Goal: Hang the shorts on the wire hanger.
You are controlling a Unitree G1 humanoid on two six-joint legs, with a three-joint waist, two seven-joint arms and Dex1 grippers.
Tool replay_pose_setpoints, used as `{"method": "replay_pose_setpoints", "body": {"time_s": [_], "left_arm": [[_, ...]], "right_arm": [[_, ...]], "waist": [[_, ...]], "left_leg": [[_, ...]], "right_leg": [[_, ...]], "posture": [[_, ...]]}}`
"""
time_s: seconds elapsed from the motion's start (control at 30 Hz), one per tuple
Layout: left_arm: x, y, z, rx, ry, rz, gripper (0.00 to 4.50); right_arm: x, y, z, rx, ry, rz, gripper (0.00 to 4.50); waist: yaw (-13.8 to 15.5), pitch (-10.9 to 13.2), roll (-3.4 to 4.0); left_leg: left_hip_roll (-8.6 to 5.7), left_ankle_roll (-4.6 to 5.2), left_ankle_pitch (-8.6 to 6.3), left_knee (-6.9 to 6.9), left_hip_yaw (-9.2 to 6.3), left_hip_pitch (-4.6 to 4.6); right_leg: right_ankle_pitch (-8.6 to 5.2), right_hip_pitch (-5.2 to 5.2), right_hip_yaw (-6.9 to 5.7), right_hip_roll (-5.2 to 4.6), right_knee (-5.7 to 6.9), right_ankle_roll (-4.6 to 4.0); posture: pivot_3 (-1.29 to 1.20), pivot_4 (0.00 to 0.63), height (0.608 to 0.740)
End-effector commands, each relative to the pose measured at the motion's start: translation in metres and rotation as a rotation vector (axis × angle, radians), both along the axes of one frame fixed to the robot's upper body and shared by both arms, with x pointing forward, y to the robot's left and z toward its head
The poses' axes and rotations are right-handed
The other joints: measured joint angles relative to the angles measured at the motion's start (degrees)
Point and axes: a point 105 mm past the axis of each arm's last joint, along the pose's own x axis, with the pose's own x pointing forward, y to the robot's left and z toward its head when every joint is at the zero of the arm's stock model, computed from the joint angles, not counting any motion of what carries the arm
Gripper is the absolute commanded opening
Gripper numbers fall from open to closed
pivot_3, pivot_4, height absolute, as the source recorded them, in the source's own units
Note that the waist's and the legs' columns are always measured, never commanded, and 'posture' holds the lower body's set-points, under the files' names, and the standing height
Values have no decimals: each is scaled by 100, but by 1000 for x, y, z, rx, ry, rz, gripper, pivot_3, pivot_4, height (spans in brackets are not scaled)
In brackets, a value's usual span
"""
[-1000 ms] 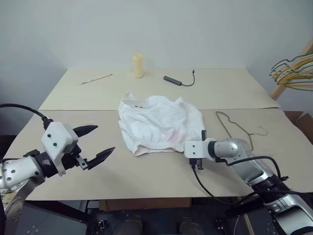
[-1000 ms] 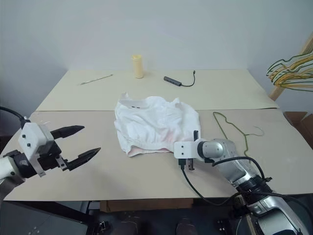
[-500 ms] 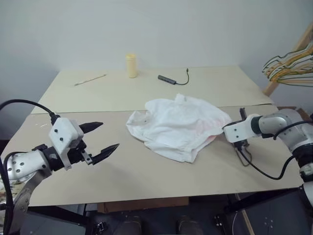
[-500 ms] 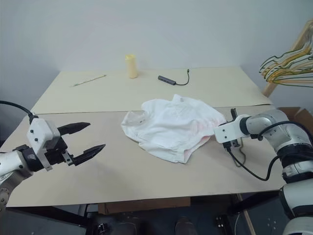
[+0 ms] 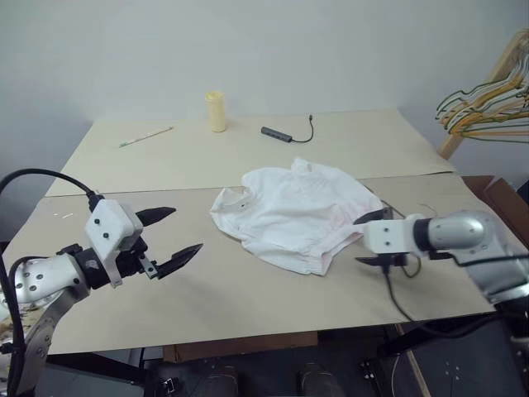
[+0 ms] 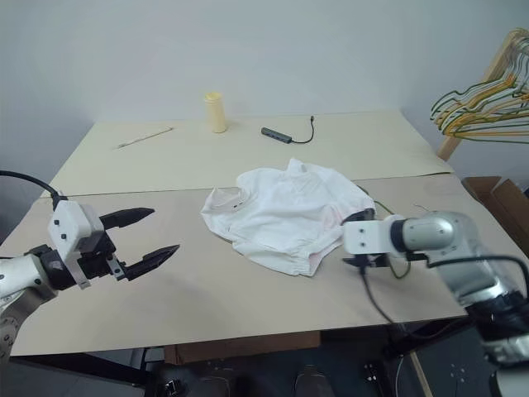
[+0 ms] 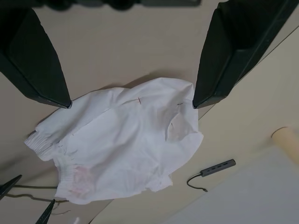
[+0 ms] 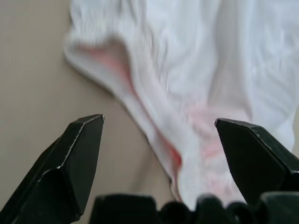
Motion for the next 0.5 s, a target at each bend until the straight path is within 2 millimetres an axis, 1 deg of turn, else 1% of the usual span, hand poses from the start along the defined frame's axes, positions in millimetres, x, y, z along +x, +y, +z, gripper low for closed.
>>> {"method": "replay_pose_setpoints", "body": {"time_s": [0.03,0.13,0.2,0.33,0.43,0.5], "left_arm": [[2,-3,10,10,-42,-27,4500],[3,-4,11,9,-44,-32,4500],[4,-5,10,9,-44,-36,4500],[4,-7,10,5,-45,-41,4500],[3,-7,9,2,-47,-35,4500],[3,-7,9,1,-48,-33,4500]], "right_arm": [[-14,26,-1,5,-4,-56,4467],[-12,38,-14,-11,-10,-122,4467],[-9,42,-24,-38,-8,-160,4467],[3,36,-39,-151,-77,-235,4467],[2,42,-43,-167,-71,-205,3863],[0,45,-46,-178,-71,-189,3180]], "waist": [[36,0,0],[83,0,-1],[98,0,-1],[97,0,-1],[96,0,-1],[95,0,-1]], "left_leg": [[-2,-1,0,1,1,-1],[-8,-2,1,2,13,-2],[-9,-3,2,2,22,-6],[-8,-5,2,1,27,-9],[-9,-5,2,1,31,-10],[-8,-5,2,1,31,-9]], "right_leg": [[0,1,-2,-1,-1,0],[0,1,-7,-4,-6,1],[0,-4,-9,-5,-7,0],[0,-10,-10,-4,-6,0],[0,-9,-10,-4,-9,0],[0,-8,-11,-4,-8,0]], "posture": [[31,54,740],[25,52,740],[25,52,740],[31,52,740],[33,52,740],[36,52,740]]}}
